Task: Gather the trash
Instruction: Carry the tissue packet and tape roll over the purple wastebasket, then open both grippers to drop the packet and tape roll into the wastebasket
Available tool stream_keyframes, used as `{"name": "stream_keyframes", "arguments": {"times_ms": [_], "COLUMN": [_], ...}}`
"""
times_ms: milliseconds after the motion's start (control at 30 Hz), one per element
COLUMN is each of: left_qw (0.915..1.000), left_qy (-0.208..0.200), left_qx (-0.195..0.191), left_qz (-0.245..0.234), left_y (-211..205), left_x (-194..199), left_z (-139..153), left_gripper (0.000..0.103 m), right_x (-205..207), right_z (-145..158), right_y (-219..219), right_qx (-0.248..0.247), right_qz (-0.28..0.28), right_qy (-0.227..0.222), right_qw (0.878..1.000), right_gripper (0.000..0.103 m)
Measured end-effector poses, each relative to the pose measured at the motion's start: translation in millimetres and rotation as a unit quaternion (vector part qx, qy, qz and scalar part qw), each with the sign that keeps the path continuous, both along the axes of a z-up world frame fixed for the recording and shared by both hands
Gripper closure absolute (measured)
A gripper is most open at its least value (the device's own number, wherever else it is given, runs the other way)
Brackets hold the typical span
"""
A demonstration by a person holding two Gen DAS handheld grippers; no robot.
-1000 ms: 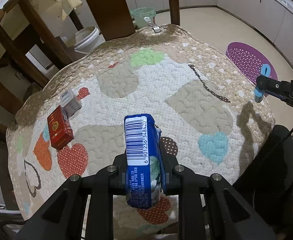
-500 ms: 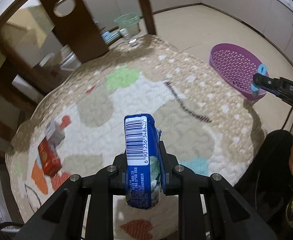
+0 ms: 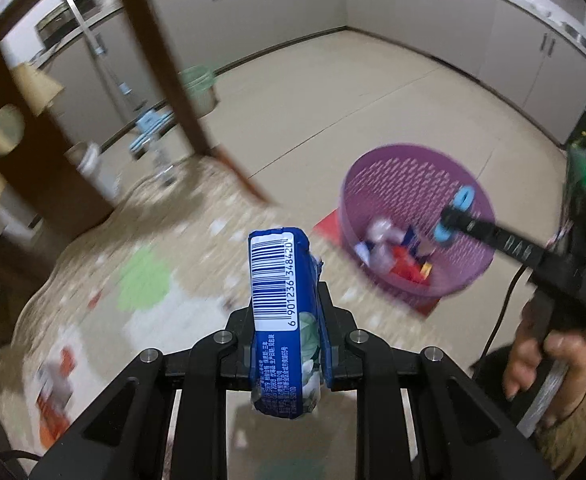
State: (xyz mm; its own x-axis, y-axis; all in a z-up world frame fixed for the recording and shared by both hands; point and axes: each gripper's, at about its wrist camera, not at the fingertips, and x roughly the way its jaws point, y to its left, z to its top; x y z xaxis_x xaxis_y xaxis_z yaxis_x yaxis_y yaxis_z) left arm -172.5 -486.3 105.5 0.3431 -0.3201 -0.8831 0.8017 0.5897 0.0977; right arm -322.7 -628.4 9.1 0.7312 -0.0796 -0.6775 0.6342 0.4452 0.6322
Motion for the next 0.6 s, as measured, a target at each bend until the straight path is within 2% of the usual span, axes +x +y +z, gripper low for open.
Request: {"name": "stream_keyframes", "arguments": {"times_ms": [67, 233, 433, 467, 567, 600], "left_qw": [0.9999, 0.9984, 0.9958, 0.9954, 0.9938, 0.9936], "left_qy": [0.012, 0.048, 0.088, 0.092, 0.104, 0.104], "left_qx": [-0.006, -0.008, -0.008, -0.010, -0.029, -0.037], "left_qz": [-0.008, -0.029, -0.025, -0.026, -0.026, -0.024], "left_y": [-20, -71, -99, -102, -104, -103], "left_x": [4, 11, 20, 21, 23, 24], "left_z": [-6, -29, -53, -53, -51, -49], "left_gripper": [0.082, 0.082, 0.080, 0.074, 0.043, 0.038], "right_x": [0, -5, -7, -7, -5, -5], "right_z": [-5, -21, -26, -26, -24, -24], "right_y": [-8, -22, -25, -25, -24, -24], "right_qx": [-0.002, 0.026, 0.029, 0.028, 0.021, 0.021], "right_qz": [-0.015, -0.030, -0.028, -0.025, -0.020, -0.019], "right_qy": [0.017, 0.025, 0.026, 0.024, 0.026, 0.026], "right_qw": [1.000, 0.999, 0.999, 0.999, 0.999, 0.999], "right_gripper": [0.070, 0.070, 0.070, 0.069, 0.068, 0.068]}}
